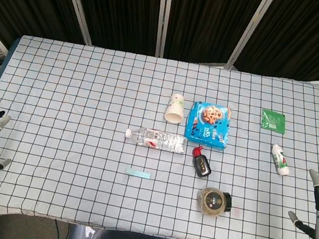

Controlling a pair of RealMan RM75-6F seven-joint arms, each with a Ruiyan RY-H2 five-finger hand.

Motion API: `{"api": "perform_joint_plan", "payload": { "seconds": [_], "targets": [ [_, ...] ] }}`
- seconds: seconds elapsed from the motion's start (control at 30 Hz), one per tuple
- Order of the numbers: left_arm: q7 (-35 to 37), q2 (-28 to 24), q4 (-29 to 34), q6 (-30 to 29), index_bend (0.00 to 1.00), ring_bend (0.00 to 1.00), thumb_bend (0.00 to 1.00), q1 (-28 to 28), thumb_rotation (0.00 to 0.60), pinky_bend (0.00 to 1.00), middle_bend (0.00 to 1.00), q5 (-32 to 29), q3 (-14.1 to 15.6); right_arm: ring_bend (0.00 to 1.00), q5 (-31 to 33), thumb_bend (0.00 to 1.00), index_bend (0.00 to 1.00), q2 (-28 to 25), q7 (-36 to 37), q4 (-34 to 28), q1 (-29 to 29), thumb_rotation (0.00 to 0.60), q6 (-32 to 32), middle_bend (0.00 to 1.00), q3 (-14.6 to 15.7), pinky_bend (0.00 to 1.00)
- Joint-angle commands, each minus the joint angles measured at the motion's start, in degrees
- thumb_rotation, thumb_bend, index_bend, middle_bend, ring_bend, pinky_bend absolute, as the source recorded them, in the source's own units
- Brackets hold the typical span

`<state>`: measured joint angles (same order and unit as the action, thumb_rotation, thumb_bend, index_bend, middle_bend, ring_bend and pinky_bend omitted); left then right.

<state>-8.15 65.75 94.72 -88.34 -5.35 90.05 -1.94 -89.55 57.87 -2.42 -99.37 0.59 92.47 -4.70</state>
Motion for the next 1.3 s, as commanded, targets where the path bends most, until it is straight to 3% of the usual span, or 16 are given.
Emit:
{"api": "perform_joint_plan", "payload": {
  "seconds": [0.03, 0.23, 0.5, 0.63, 0.77, 0.93, 1.1, 1.3],
  "targets": [
    [-0.2, -0.1, 0.3, 0.1, 0.0, 0.0, 0.0, 0.1, 0.6, 0.0, 0.0, -0.2, 0.0, 0.0, 0.0, 0.0, 0.05, -0.1, -0.1, -0.2, -0.1, 0.6, 0.0, 0.0, 0.0, 0.0],
    [-0.3, 0.0, 0.3, 0.7, 0.0, 0.0, 0.0, -0.1, 0.6, 0.0, 0.0, -0.4, 0.0, 0.0, 0.1, 0.0, 0.05, -0.8, 1.0, -0.7, -0.2, 0.6, -0.2, 0.0, 0.2, 0.0],
    [-2.1, 4.3, 0.5, 9.8, 0.02, 0.0, 0.0, -8.5, 0.6, 0.0, 0.0, 2.0, -2.4, 0.0, 0.2, 0.0, 0.05, -1.5, -0.8, -2.3, -0.3, 0.6, -0.1, 0.0, 0.1, 0.0],
    [-3.6, 7.7, -1.4, 17.3, 0.22, 0.0, 0.01, -16.1, 0.6, 0.0, 0.0, 4.7, -4.2, 0.0, 2.2, 0.0, 0.05, -1.3, -1.2, -2.0, -0.1, 0.6, -0.7, 0.0, -0.6, 0.0],
    [-2.0, 13.6, -7.3, 24.2, 0.42, 0.0, 0.13, -25.8, 0.6, 0.0, 0.0, 11.3, -4.9, 0.0, 5.3, 0.0, 0.05, -0.6, -2.8, -1.9, 0.6, 0.6, -2.6, 0.0, -1.5, 0.0],
    [-1.4, 18.3, -12.3, 27.6, 0.49, 0.0, 0.18, -31.7, 0.6, 0.0, 0.0, 14.3, -5.1, 0.0, 6.6, 0.0, 0.05, 0.1, -4.8, -1.3, 1.0, 0.6, -3.6, 0.0, -1.6, 0.0],
    [0.9, 22.7, -18.2, 30.2, 0.5, 0.0, 0.22, -35.8, 0.6, 0.0, 0.0, 15.4, -3.2, 0.0, 8.2, 0.0, 0.05, 0.4, -5.3, -0.7, 0.9, 0.6, -3.7, 0.0, -2.1, 0.0],
    [6.4, 27.5, -25.9, 28.0, 0.52, 0.0, 0.36, -38.1, 0.6, 0.0, 0.0, 17.9, 0.2, 0.0, 9.9, 0.0, 0.05, 0.3, -4.8, -0.1, 0.9, 0.6, -4.1, 0.0, -2.7, 0.0]
  ]
}}
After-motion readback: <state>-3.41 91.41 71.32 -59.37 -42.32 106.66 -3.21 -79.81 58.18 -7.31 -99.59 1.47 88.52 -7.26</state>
